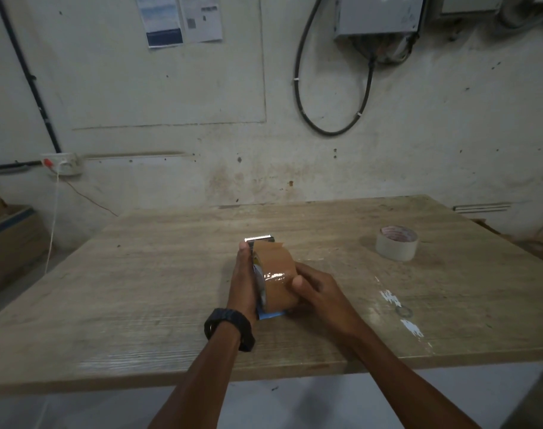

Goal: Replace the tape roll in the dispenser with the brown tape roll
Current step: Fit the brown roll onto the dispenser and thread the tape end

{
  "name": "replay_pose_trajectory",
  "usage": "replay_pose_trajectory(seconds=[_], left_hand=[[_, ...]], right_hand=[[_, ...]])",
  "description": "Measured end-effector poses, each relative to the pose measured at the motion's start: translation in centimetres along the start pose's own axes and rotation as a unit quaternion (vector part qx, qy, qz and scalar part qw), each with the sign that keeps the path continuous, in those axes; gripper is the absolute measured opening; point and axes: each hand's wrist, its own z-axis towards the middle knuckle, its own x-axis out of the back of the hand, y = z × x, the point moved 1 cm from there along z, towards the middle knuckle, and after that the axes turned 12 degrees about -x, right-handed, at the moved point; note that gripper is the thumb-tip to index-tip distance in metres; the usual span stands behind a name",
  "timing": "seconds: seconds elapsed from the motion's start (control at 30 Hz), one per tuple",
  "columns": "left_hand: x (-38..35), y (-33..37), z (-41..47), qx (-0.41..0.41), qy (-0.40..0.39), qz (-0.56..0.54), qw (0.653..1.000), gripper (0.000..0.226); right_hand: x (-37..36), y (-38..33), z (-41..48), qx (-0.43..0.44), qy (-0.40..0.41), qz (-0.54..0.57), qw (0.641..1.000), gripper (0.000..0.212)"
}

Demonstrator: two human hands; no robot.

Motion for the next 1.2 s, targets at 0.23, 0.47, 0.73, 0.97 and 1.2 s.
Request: replay_pose_trajectory(seconds=[0.23,0.47,0.73,0.97,1.2], left_hand=[[0.4,-0.7,0.7,0.012,-0.004,-0.019,1.0,0.081],[0.8,-1.3,1.2,0.014,-0.039,-0.035,0.999,0.073],[0.8,-1.2,0.9,0.013,-0.029,-0.037,0.999,0.08],[0.4,-1.3,0.8,0.012,-0.011,-0.048,0.999,0.109],[0.3,-1.0,0.7,0.009,-0.012,-0.055,0.998,0.107]], right_hand=[[0.0,0.0,-0.2,0.015,-0.017,0.013,1.0,0.058],[0.1,0.0,-0.4,-0.016,0.009,0.022,1.0,0.06],[0.3,-0.2,0.0,0.022,0.048,0.035,0.998,0.036],[2.0,-5.0,2.4,0.108,0.153,-0.133,0.973,0.018],[1.1,-8.4,3.8,0.106,0.109,-0.387,0.909,0.019]])
